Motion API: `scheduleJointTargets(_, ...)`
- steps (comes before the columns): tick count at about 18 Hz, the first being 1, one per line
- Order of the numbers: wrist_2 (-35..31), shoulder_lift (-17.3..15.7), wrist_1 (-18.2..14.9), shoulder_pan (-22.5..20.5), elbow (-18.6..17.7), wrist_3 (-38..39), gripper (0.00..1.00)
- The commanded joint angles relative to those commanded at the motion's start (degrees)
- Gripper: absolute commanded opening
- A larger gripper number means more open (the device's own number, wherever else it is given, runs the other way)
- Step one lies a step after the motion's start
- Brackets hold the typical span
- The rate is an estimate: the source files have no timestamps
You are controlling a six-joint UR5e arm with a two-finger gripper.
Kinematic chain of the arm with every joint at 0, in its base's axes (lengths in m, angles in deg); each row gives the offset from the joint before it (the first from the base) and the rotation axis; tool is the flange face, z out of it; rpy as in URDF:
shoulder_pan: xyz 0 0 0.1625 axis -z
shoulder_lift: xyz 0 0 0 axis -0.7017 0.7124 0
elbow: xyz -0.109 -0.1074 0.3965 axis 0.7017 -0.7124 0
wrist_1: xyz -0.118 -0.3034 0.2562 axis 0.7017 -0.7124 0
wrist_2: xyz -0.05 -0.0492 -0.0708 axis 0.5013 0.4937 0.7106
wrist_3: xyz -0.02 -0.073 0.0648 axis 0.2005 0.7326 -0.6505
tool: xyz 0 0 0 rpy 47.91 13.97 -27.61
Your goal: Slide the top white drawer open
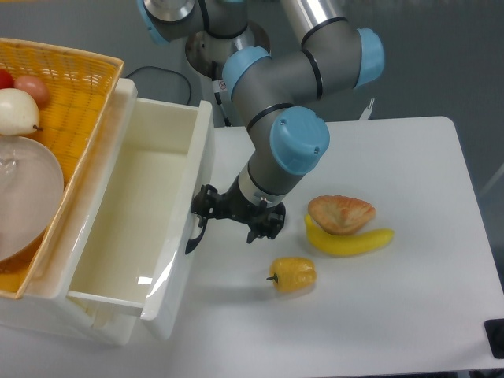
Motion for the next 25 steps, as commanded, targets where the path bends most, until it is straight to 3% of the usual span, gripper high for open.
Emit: scheduleJointTargets(25, 0.3, 0.4, -0.1, -3.1, 0.4, -0.7, 1.00)
